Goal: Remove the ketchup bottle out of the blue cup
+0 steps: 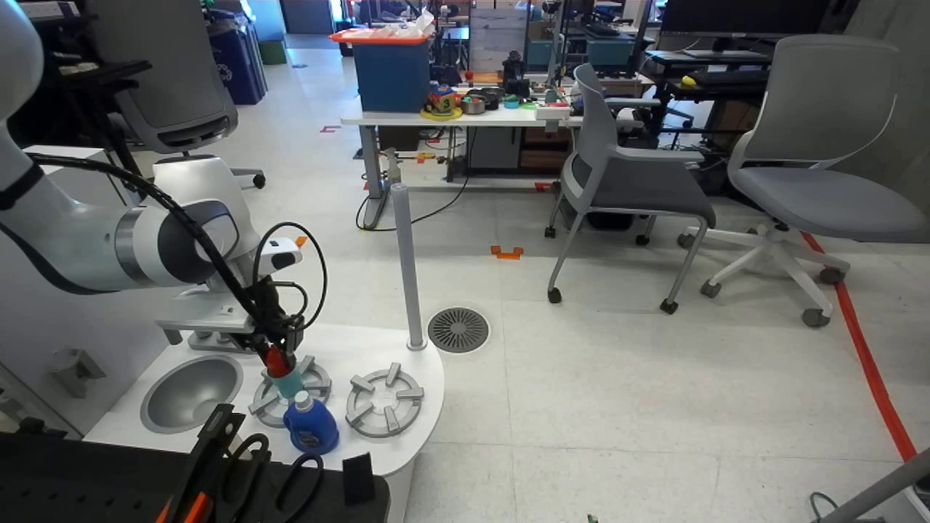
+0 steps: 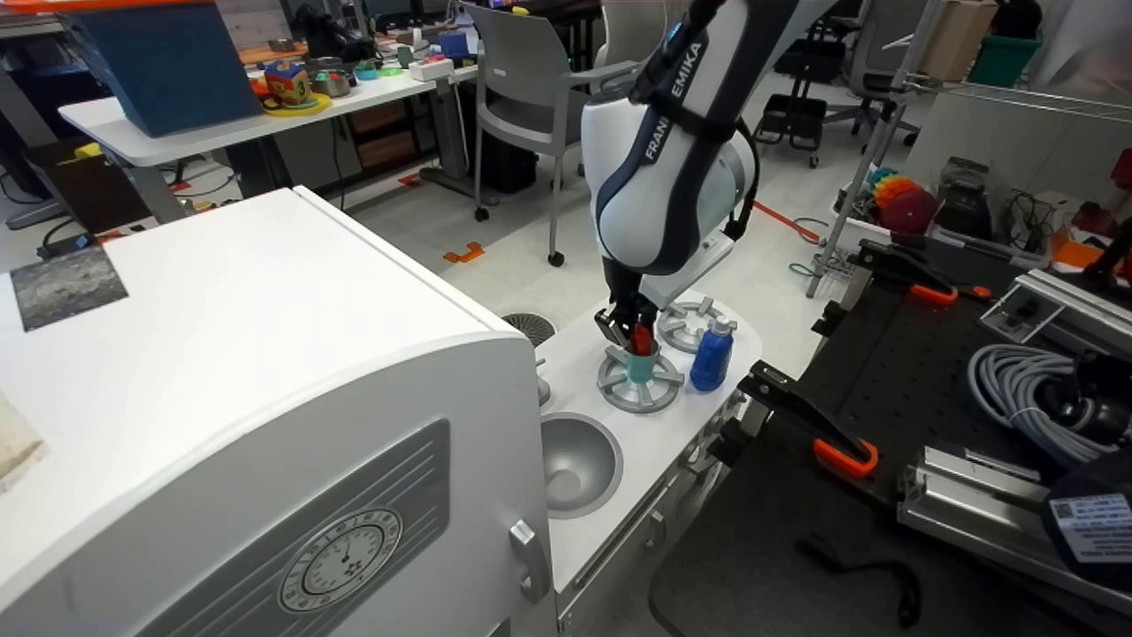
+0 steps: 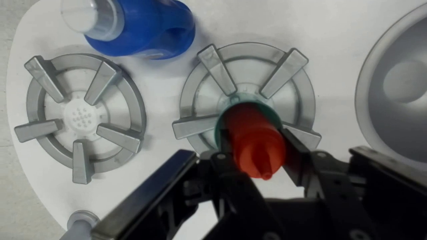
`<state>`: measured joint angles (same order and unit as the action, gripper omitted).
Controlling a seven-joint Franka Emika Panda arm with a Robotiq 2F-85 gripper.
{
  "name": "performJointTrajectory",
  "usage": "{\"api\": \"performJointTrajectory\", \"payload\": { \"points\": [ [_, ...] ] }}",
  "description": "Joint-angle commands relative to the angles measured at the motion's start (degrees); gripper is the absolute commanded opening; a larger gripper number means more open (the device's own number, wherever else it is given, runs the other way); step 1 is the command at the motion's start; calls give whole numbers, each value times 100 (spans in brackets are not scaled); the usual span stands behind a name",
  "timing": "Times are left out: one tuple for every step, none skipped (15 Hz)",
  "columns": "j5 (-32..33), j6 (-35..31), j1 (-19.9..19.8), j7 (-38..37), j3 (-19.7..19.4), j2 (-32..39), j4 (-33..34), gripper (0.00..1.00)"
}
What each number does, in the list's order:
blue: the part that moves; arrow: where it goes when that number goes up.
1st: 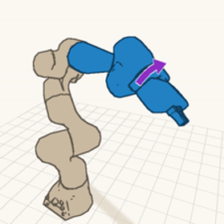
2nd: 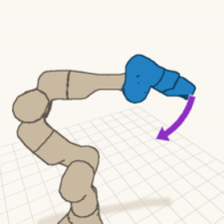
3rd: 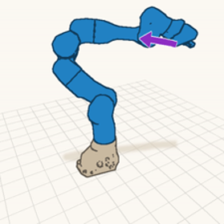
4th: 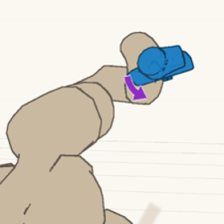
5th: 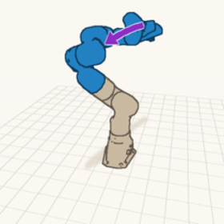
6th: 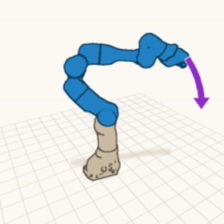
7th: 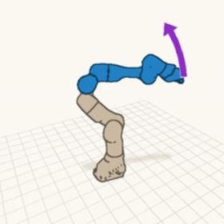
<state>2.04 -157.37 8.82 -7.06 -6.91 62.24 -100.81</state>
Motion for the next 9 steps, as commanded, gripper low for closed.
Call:
{"api": "performJointTrajectory", "payload": {
  "points": [
    [56, 146, 92, -174, -82, -247, -177, 14],
    [58, 170, 124, -201, -92, -350, -262, 14],
    [45, 198, 138, -232, -96, -437, -321, 14],
    [29, 221, 141, -260, -91, -595, -445, 14],
    [22, 257, 138, -282, -86, -717, -538, 14],
    [21, 306, 144, -315, -92, -842, -635, 14],
    [18, 420, 144, -352, -97, -997, -736, 14],
    [5, 532, 121, -384, -81, -1142, -806, 14],
    [-13, 662, 92, -428, -60, -1278, -858, 14]
  ]
}}
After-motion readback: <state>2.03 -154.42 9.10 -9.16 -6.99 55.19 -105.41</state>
